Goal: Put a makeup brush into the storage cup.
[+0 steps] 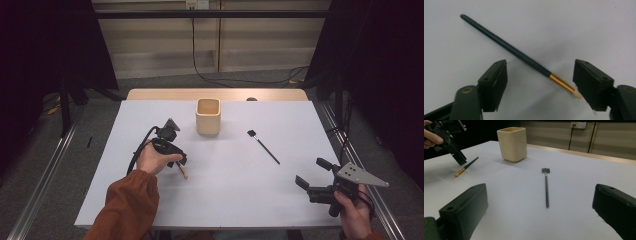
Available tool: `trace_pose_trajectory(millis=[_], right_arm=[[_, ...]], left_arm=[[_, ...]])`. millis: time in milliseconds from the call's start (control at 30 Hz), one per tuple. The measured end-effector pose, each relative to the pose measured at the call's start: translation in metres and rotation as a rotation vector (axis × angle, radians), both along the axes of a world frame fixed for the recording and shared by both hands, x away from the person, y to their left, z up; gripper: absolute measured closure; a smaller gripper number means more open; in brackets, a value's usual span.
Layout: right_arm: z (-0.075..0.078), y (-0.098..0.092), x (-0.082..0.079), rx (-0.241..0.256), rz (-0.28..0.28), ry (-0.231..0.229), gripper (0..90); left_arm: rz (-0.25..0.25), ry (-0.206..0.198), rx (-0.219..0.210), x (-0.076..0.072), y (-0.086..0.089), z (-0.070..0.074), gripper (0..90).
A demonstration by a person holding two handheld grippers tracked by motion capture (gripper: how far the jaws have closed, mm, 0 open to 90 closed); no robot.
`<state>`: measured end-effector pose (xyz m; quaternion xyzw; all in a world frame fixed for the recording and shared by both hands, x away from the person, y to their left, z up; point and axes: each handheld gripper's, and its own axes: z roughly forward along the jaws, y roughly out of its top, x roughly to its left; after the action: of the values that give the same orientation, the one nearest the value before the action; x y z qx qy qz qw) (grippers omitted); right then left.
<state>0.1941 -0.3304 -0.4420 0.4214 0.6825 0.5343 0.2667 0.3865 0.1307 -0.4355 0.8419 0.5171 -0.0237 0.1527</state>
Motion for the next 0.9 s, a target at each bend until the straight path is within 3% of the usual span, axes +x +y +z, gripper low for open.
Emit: trace_pose_trajectory(millis=[167, 267, 467, 567, 767, 900], right_arm=[[0.000, 0.000, 0.000, 0.001, 0.005, 0.000, 0.0], [0.000, 0.000, 0.000, -0.001, 0.006, 0.001, 0.0], [0.000, 0.001, 0.000, 0.001, 0.007, 0.008, 0.0], [0.000, 0.001, 0.000, 0.003, 0.007, 0.008, 0.0], [0.000, 0.000, 0.000, 0.001, 0.007, 0.000, 0.0], [0.000, 0.000, 0.000, 0.000, 0.009, 0.000, 0.0]], left_arm=[[0.029, 0.048, 0.005, -0.002, -0.005, -0.002, 37.1], [0.038, 0.063, 0.005, 0.000, -0.006, -0.006, 36.8], [0.061, 0.061, 0.031, 0.003, -0.008, -0.011, 35.9], [0.053, 0.050, 0.067, 0.002, -0.012, -0.010, 39.2], [0.017, 0.008, 0.179, -0.002, -0.022, -0.012, 48.6], [0.014, 0.009, 0.188, -0.001, -0.023, -0.012, 49.3]])
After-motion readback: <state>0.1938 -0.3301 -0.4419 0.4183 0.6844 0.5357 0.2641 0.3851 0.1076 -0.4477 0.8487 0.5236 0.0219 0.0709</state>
